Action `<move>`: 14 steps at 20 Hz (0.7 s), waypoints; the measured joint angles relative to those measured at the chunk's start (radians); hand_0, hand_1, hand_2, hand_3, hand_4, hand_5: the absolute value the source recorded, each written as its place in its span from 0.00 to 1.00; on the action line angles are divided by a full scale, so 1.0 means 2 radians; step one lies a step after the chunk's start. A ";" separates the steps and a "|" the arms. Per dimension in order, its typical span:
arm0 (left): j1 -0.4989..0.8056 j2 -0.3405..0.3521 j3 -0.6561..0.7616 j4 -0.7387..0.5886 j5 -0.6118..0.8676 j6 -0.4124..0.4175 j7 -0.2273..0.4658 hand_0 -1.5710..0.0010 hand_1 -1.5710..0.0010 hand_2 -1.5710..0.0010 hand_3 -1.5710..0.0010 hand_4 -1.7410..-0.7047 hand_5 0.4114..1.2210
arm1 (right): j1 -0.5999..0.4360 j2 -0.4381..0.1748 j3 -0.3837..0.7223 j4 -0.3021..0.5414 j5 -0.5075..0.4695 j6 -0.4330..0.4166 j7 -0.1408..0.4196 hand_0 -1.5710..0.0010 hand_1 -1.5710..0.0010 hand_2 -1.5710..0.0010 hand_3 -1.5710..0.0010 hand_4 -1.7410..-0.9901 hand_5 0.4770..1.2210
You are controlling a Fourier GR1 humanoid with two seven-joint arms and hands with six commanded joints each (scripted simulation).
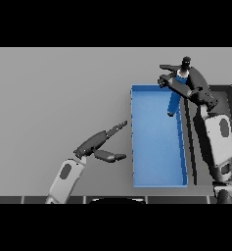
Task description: Pick up the blue pipe and place it into the blue bin.
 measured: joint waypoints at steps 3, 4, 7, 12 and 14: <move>0.002 -0.002 -0.001 -0.005 0.004 -0.001 0.012 1.00 1.00 1.00 1.00 0.83 0.02 | 0.054 -0.007 0.013 -0.041 0.018 -0.033 0.041 0.00 0.00 0.00 0.00 0.00 1.00; 0.005 -0.001 -0.002 -0.004 0.000 0.001 0.008 1.00 1.00 1.00 1.00 0.83 0.02 | 0.067 -0.010 0.020 -0.043 0.030 -0.046 0.043 0.00 0.00 0.00 0.00 0.00 1.00; -0.001 -0.001 0.001 -0.001 0.002 0.002 0.009 1.00 1.00 1.00 1.00 0.82 0.01 | 0.094 -0.038 0.064 -0.032 0.030 -0.096 0.043 0.00 0.00 0.00 0.20 0.00 1.00; 0.008 0.002 -0.003 -0.010 0.002 -0.001 0.005 1.00 1.00 1.00 1.00 0.83 0.01 | 0.092 -0.094 0.172 -0.004 0.010 -0.176 0.036 0.07 0.15 0.15 0.50 0.08 1.00; 0.014 0.005 -0.006 -0.015 -0.001 -0.002 0.004 1.00 1.00 1.00 1.00 0.83 0.01 | 0.083 -0.107 0.203 0.014 -0.002 -0.183 0.043 0.40 0.46 0.45 0.68 0.32 1.00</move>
